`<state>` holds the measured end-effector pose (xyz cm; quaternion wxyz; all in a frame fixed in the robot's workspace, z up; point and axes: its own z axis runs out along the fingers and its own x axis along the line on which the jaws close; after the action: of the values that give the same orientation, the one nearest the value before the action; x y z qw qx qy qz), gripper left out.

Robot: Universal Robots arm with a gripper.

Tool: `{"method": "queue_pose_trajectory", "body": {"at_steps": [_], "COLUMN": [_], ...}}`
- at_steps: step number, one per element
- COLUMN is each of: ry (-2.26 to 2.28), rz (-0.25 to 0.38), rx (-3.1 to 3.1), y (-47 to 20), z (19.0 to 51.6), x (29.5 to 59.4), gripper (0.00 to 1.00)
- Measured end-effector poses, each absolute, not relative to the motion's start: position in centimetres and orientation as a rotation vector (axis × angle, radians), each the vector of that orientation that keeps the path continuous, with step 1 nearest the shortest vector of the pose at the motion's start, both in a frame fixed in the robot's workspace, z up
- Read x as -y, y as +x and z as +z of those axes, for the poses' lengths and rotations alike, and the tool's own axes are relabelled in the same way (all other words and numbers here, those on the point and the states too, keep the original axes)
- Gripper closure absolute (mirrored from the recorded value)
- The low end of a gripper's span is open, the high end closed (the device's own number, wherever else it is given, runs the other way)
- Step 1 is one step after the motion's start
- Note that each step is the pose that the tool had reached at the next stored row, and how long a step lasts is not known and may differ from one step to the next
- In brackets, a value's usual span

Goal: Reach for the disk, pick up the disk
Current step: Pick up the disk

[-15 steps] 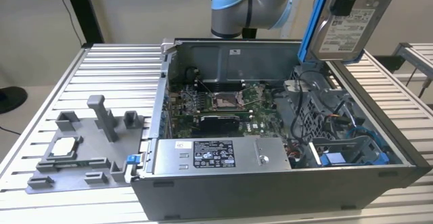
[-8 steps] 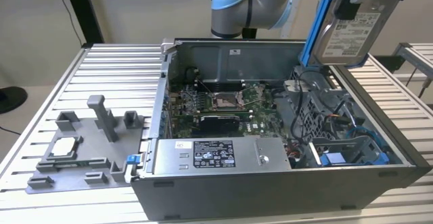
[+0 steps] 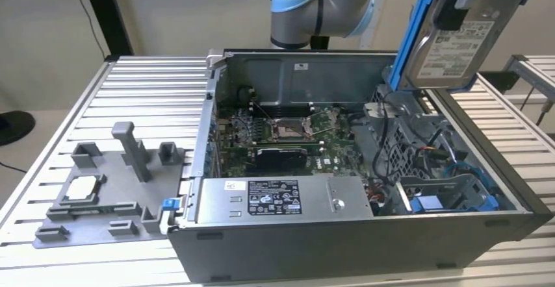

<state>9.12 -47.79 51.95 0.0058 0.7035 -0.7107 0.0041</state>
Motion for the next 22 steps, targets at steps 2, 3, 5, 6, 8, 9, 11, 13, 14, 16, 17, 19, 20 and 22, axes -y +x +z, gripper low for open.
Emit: {"method": "queue_pose_trajectory", "body": {"at_steps": [2, 3, 5, 6, 8, 9, 11, 13, 14, 16, 17, 19, 20, 22], "ry": [2.202, 2.202, 2.202, 2.202, 2.202, 2.202, 2.202, 2.202, 2.202, 2.202, 2.202, 2.202, 2.202, 2.202], "rz": [0.013, 0.013, 0.013, 0.013, 0.013, 0.013, 0.012, 0.012, 0.012, 0.012, 0.012, 0.012, 0.012, 0.012], "rx": [2.225, 2.225, 2.225, 2.224, 2.224, 2.224, 2.224, 2.224, 2.224, 2.224, 2.224, 2.224, 2.224, 2.224], "y": [9.1, 9.1, 9.1, 9.1, 9.1, 9.1, 9.2, 9.2, 9.2, 9.2, 9.2, 9.2, 9.2, 9.2], "z": [51.9, 51.9, 51.9, 51.9, 51.9, 51.9, 51.9, 51.9, 51.9, 51.9, 51.9, 51.9, 51.9, 51.8], "x": [48.1, 48.2, 48.5, 48.6, 48.9, 49.1, 49.4, 49.7, 49.9, 50.2, 50.3, 50.6, 50.7, 51.0], "gripper": [1.00, 1.00, 1.00, 1.00, 1.00, 1.00, 1.00, 1.00, 1.00, 1.00, 1.00, 1.00, 1.00, 1.00]}}
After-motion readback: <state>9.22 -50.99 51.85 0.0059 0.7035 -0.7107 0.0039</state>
